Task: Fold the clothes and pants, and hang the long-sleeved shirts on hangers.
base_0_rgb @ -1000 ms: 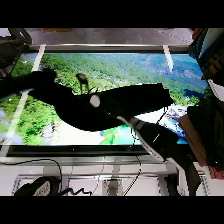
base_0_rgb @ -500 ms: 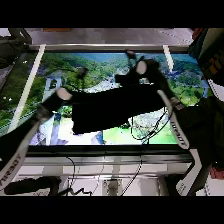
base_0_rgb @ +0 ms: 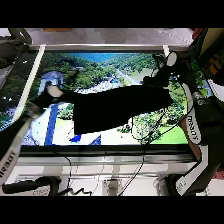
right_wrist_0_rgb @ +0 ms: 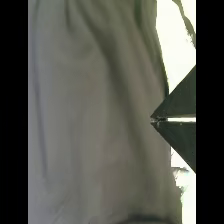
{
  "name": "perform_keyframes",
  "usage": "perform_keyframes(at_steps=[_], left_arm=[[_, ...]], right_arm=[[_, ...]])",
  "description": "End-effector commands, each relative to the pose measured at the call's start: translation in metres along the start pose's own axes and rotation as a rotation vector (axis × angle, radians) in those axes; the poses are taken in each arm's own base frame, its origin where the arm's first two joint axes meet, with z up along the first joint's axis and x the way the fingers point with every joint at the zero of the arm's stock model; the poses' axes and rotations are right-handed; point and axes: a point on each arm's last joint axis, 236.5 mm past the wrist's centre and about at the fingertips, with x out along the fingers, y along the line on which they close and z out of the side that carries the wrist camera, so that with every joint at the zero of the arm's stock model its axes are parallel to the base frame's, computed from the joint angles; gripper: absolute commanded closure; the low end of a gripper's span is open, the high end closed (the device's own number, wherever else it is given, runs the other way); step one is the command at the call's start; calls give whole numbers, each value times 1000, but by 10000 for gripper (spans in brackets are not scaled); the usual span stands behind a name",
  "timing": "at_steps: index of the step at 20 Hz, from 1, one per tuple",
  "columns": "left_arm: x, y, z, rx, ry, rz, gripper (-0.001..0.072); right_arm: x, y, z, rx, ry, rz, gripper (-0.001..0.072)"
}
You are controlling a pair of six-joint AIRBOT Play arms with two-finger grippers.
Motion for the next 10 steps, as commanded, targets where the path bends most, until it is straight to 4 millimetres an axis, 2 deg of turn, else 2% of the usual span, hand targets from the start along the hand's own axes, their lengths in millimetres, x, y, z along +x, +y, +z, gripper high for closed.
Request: perform_keyframes(at_steps=[1,3,6,8,10], left_arm=[[-52,91,-24,-142,68,80,236],[-57,121,-40,-216,50,78,241],[-41,135,-63,-250,32,73,240],[-22,137,-76,-266,49,84,201],[2,133,-90,-271,103,68,195]], right_arm=[[-16,11,2,-105,-51,86,691],[-39,34,9,-162,-168,156,690],[-83,39,6,-153,-361,141,691],[-103,41,-13,-136,-445,133,691],[-115,48,-42,-117,-484,157,691]])
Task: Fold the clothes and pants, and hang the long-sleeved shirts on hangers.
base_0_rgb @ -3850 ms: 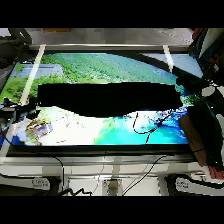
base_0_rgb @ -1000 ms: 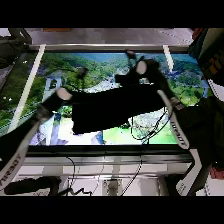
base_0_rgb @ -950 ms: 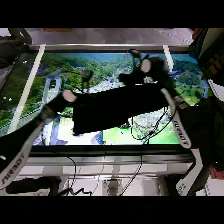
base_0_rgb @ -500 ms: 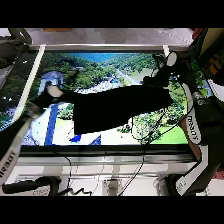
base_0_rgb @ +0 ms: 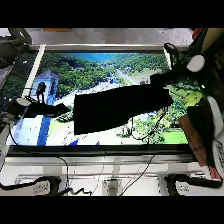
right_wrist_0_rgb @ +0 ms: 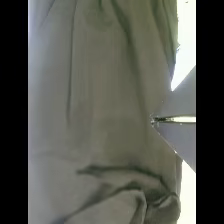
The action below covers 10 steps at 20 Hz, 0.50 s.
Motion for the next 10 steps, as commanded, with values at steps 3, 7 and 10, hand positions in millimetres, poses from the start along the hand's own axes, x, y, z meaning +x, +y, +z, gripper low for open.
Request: perform_keyframes(at_steps=[3,7,10], left_arm=[[58,-20,-26,22,69,-98,196],[90,-43,-23,34,32,-142,274],[81,-58,-22,69,54,-188,696]], right_arm=[[-37,25,-49,33,-125,36,690],[-16,25,-82,79,-58,60,691],[-11,29,-69,124,-115,92,690]])
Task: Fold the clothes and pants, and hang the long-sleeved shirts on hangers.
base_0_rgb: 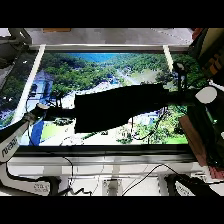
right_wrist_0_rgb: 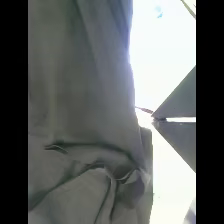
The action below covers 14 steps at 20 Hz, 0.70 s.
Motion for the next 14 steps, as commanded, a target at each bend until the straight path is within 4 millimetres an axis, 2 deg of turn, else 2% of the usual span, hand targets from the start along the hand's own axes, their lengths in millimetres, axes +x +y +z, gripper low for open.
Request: perform_keyframes(at_steps=[1,4,6,8,10,12,14], left_arm=[[-7,-27,5,41,15,-83,696],[-64,-58,21,147,19,-152,698],[-118,-72,34,181,-12,-107,698],[-169,-90,40,190,-64,-54,698],[-213,-112,43,229,-143,7,698],[-243,-130,40,256,-218,47,698],[-263,-148,35,275,-275,51,697]], right_arm=[[5,7,14,61,-91,43,691],[-1,10,58,142,-275,80,690],[6,14,68,206,-305,118,691],[34,26,53,236,-228,147,691],[72,49,28,251,-117,180,692],[113,86,0,214,-2,223,692],[151,129,-20,191,75,262,692]])
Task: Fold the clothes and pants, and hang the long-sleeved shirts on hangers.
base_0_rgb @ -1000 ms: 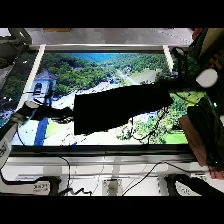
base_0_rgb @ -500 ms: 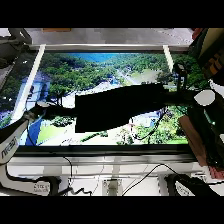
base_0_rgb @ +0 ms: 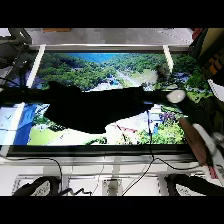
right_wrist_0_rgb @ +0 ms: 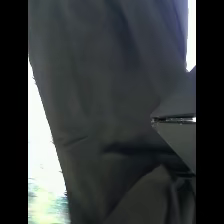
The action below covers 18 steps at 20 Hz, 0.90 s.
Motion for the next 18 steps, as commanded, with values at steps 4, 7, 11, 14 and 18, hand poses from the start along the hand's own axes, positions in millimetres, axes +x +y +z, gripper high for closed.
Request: perform_keyframes(at_steps=[4,7,11,14,18], left_arm=[[-54,-35,7,49,-114,60,696],[-52,-33,7,46,-114,62,696],[-42,-23,10,23,-100,61,696],[-20,-8,10,-14,-60,52,696],[45,-16,25,-29,-57,-14,697]], right_arm=[[143,100,-77,20,172,105,693],[193,159,-110,33,234,179,693],[214,195,-129,6,260,228,692],[207,172,-113,-29,274,182,692],[169,82,-50,-82,300,7,692]])
